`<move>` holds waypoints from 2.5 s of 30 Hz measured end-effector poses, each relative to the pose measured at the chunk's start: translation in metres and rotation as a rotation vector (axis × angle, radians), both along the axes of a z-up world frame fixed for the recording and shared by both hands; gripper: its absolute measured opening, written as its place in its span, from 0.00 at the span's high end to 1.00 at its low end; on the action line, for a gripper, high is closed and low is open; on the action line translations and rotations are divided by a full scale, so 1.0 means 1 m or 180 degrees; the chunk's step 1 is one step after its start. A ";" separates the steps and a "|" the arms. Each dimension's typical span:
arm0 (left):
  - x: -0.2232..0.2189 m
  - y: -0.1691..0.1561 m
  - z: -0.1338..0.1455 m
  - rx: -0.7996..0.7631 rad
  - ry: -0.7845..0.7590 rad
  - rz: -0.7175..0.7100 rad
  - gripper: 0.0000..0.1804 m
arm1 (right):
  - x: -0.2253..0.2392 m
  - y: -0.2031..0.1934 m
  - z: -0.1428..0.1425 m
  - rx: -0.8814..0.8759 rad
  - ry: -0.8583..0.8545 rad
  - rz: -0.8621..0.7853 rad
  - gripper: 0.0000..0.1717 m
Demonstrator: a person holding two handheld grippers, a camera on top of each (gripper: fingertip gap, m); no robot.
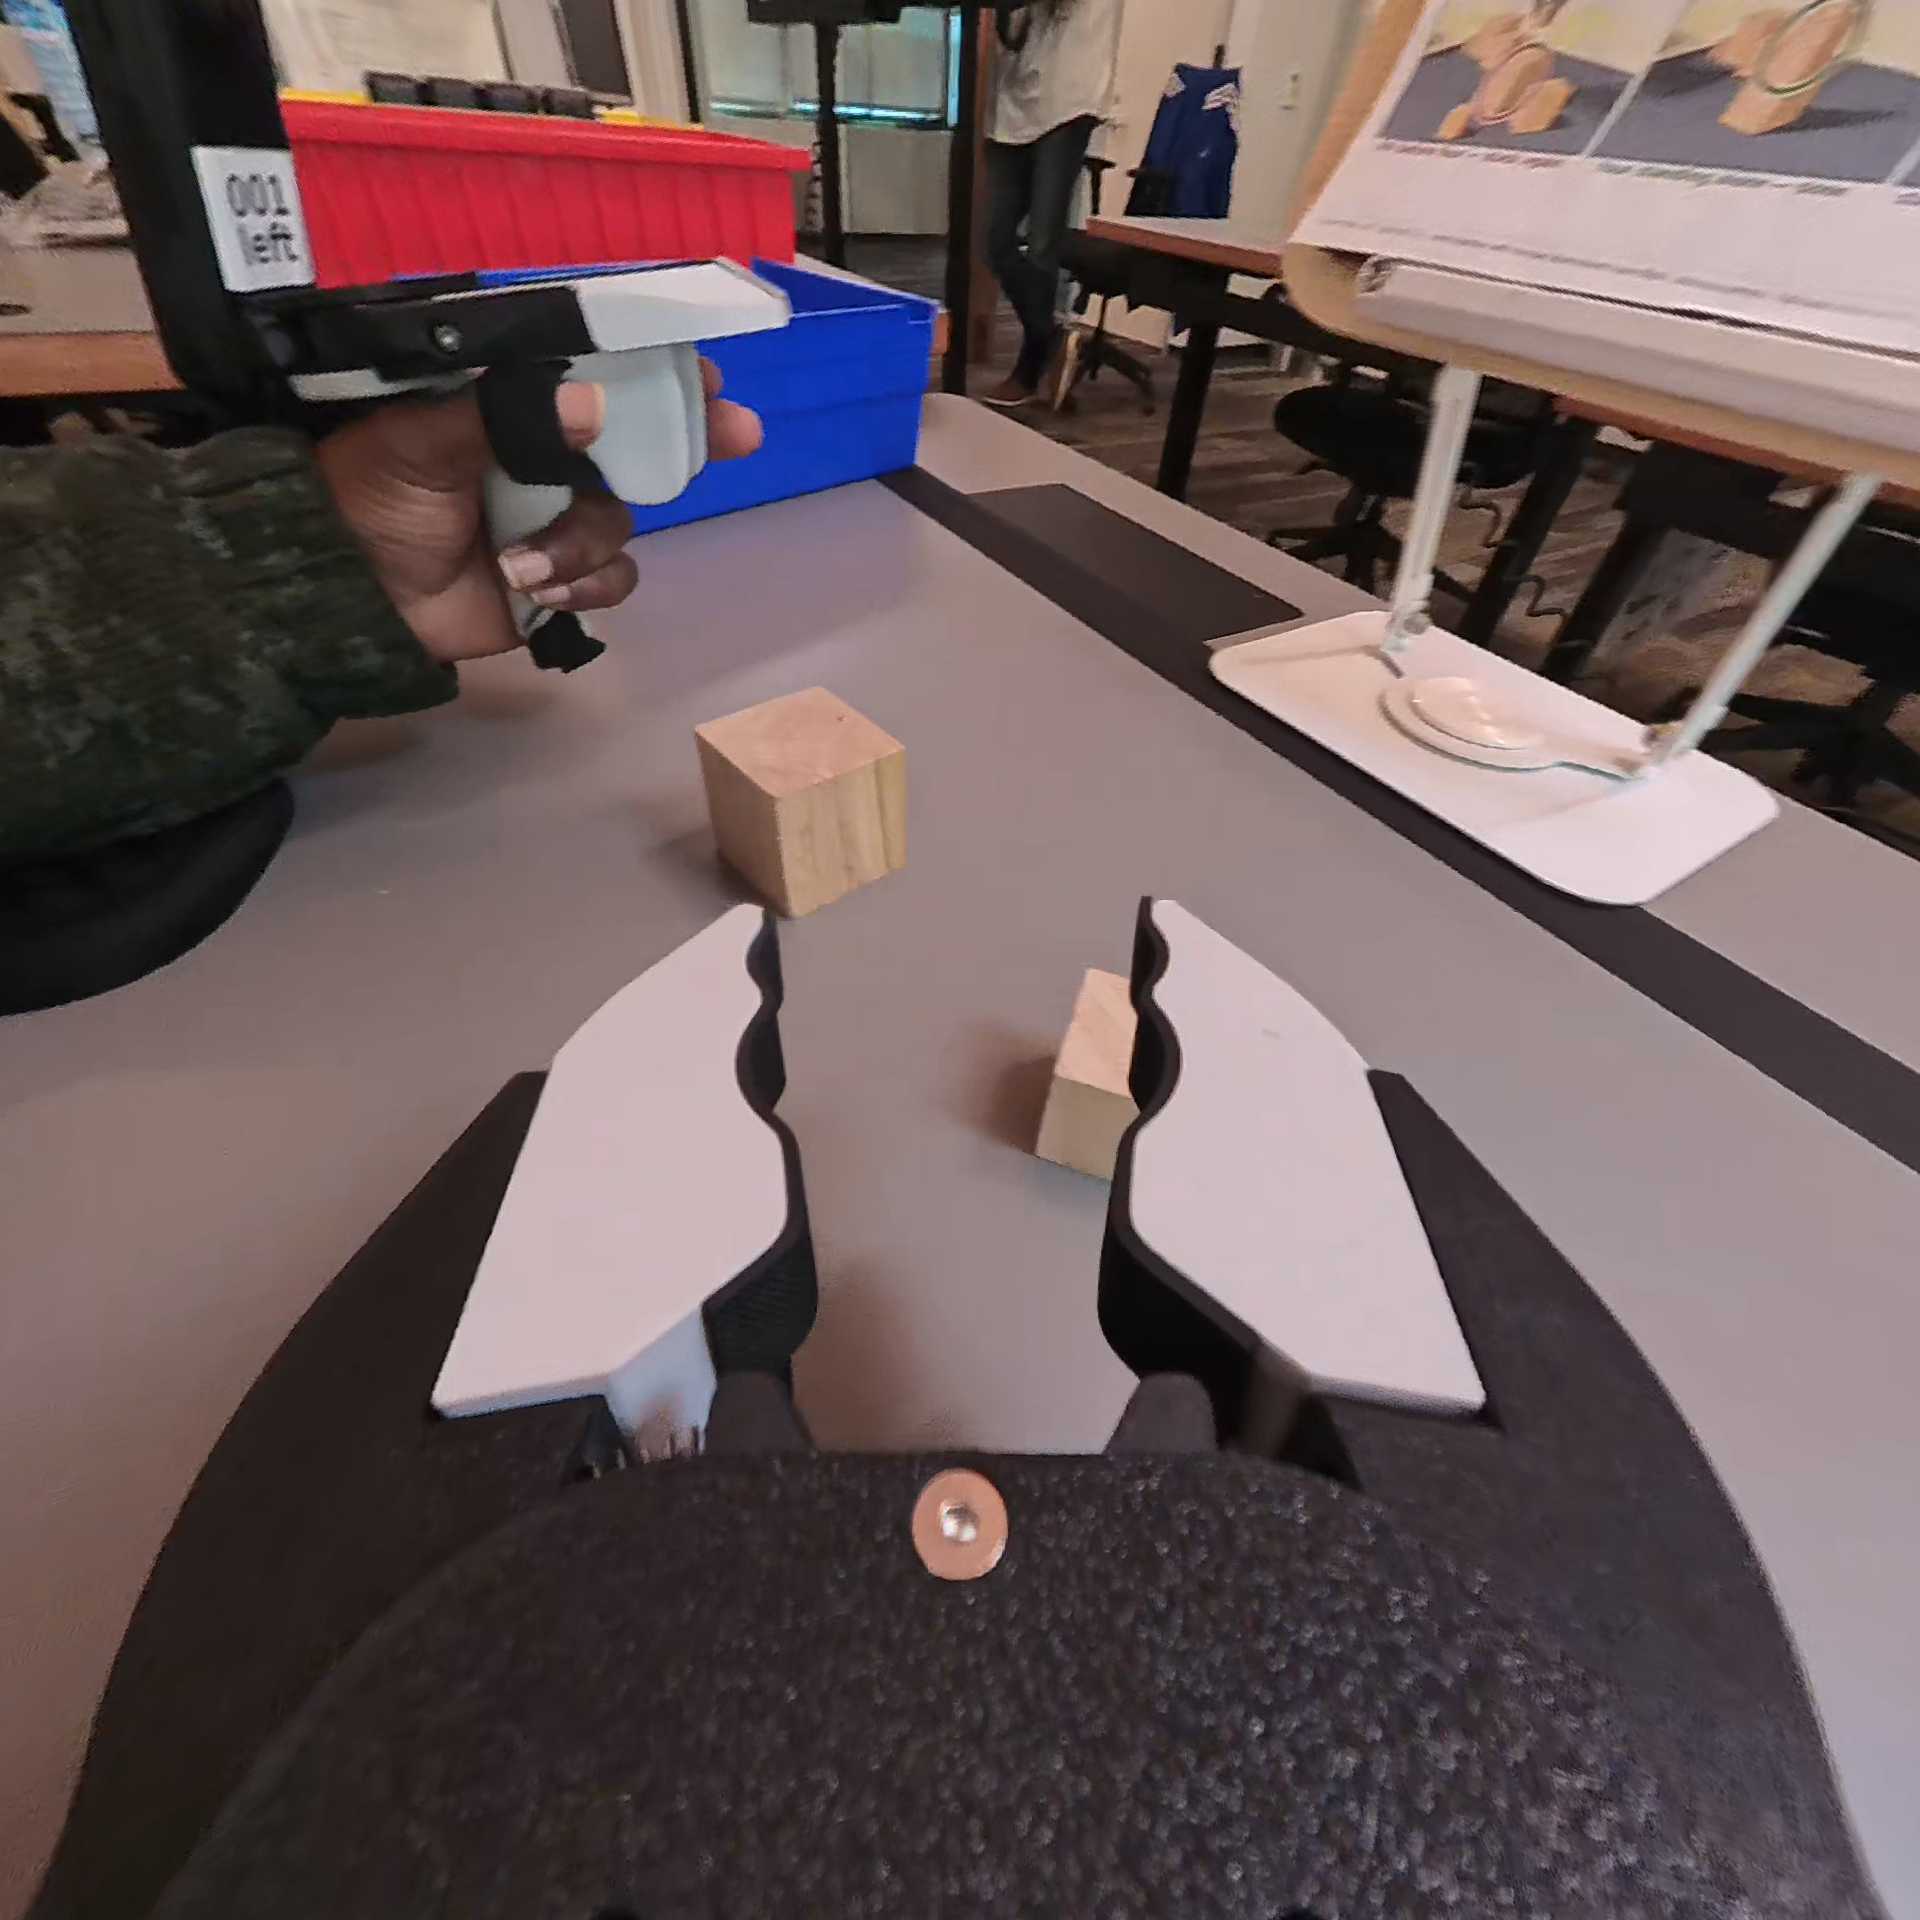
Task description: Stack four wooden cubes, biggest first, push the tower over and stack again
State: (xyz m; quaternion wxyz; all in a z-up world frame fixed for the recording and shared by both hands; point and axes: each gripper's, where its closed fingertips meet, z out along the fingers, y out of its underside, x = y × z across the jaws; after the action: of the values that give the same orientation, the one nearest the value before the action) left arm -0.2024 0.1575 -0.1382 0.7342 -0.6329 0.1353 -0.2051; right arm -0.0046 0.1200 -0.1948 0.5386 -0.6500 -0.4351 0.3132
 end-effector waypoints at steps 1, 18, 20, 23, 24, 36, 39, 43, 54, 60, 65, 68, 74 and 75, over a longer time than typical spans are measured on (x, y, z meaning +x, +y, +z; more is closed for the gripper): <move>0.001 -0.001 0.000 0.0013 0.0014 -0.0015 1.00 | -0.005 -0.003 -0.002 -0.0020 -0.0032 0.0081 0.61; -0.011 0.002 -0.008 -0.0150 0.0138 -0.0121 0.95 | -0.139 0.003 -0.057 -0.0242 -0.1837 0.1580 0.49; -0.011 0.003 -0.011 -0.0182 0.0166 -0.0155 0.95 | -0.141 0.010 -0.071 -0.0209 -0.2187 0.1561 0.64; -0.010 0.005 -0.014 -0.0225 0.0215 -0.0171 0.96 | -0.139 0.003 -0.059 -0.0193 -0.2094 0.1723 0.65; -0.009 0.005 -0.015 -0.0232 0.0227 -0.0174 0.96 | -0.135 0.003 -0.049 -0.0158 -0.1962 0.1712 0.65; 0.001 0.003 -0.018 -0.0255 0.0325 -0.0222 0.98 | -0.002 -0.023 -0.047 -0.0356 -0.1823 0.1298 0.65; 0.002 0.003 -0.022 -0.0292 0.0340 -0.0218 0.98 | 0.012 -0.026 -0.061 -0.0362 -0.1841 0.1185 0.65; 0.003 0.004 -0.027 -0.0336 0.0385 -0.0207 0.98 | 0.014 -0.025 -0.070 -0.0343 -0.1818 0.1098 0.65; 0.002 0.006 -0.031 -0.0408 0.0241 -0.0233 0.98 | 0.026 0.023 -0.028 -0.0726 -0.1160 0.0235 0.65; 0.001 0.005 -0.031 -0.0402 0.0298 -0.0198 0.98 | 0.027 0.059 -0.037 -0.1393 -0.1149 -0.0626 0.65; -0.001 0.005 -0.028 -0.0402 0.0271 -0.0186 0.99 | 0.008 0.053 -0.054 -0.1469 -0.1693 -0.0638 0.64; 0.000 0.005 -0.028 -0.0399 0.0275 -0.0188 0.99 | 0.004 0.057 -0.064 -0.1521 -0.1963 -0.0684 0.70; -0.002 0.005 -0.025 -0.0397 0.0253 -0.0178 0.99 | 0.003 0.056 -0.078 -0.1793 -0.2504 -0.0437 0.72; -0.002 0.005 -0.025 -0.0397 0.0253 -0.0174 0.99 | 0.003 0.056 -0.078 -0.1791 -0.2562 -0.0399 0.73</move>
State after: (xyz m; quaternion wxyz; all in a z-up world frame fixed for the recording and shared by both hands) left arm -0.2045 0.1622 -0.1636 0.6816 -0.6811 0.1686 -0.2077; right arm -0.0021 0.1762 -0.2728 0.1493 -0.8645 -0.4672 0.1096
